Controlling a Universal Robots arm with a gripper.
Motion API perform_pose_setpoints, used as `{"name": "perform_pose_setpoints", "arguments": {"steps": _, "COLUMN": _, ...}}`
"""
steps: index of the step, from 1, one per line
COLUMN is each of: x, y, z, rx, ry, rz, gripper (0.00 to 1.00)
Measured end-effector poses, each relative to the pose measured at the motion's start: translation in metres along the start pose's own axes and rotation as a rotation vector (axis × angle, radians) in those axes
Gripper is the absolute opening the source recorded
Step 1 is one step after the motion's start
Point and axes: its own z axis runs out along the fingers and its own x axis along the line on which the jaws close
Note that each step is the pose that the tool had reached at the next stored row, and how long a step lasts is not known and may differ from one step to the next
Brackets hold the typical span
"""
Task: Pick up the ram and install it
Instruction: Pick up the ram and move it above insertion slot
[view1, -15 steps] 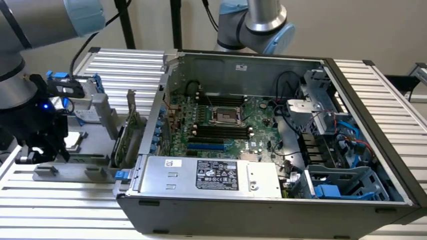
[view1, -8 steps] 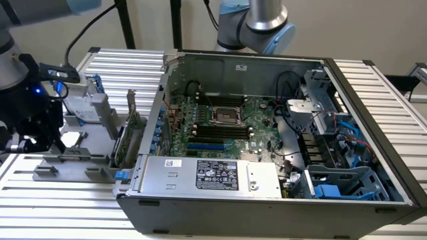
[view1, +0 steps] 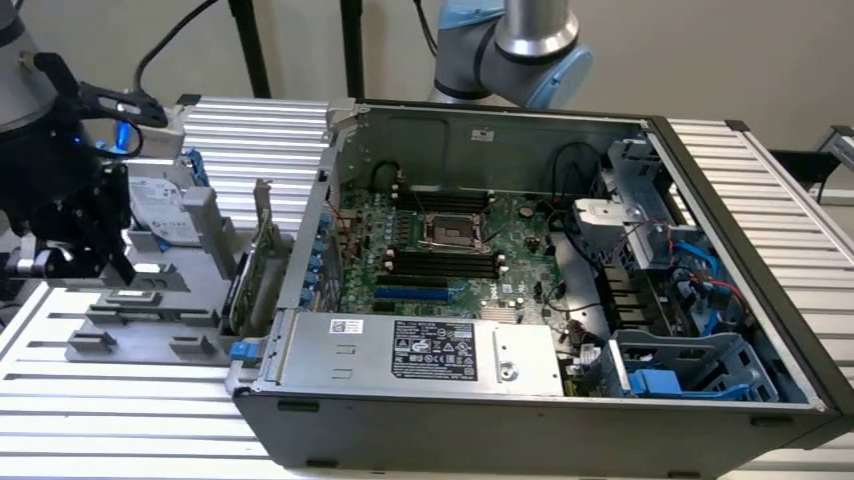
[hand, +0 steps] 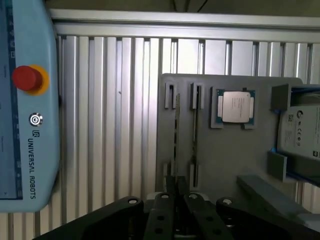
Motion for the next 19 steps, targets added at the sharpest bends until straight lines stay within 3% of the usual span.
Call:
{"name": "perform_pose_setpoints", "arguments": {"steps": 7, "x": 0.0, "y": -0.0261, "z": -0.0327, "rx": -0.0002, "ry": -0.0029, "rz": -0.001, "gripper": 0.13}}
{"name": "perform_pose_setpoints", "arguments": {"steps": 19, "x": 0.0, "y": -0.0752, "z": -0.0876, "rx": 0.0001, "ry": -0.0152, "rz": -0.002, "gripper": 0.13}}
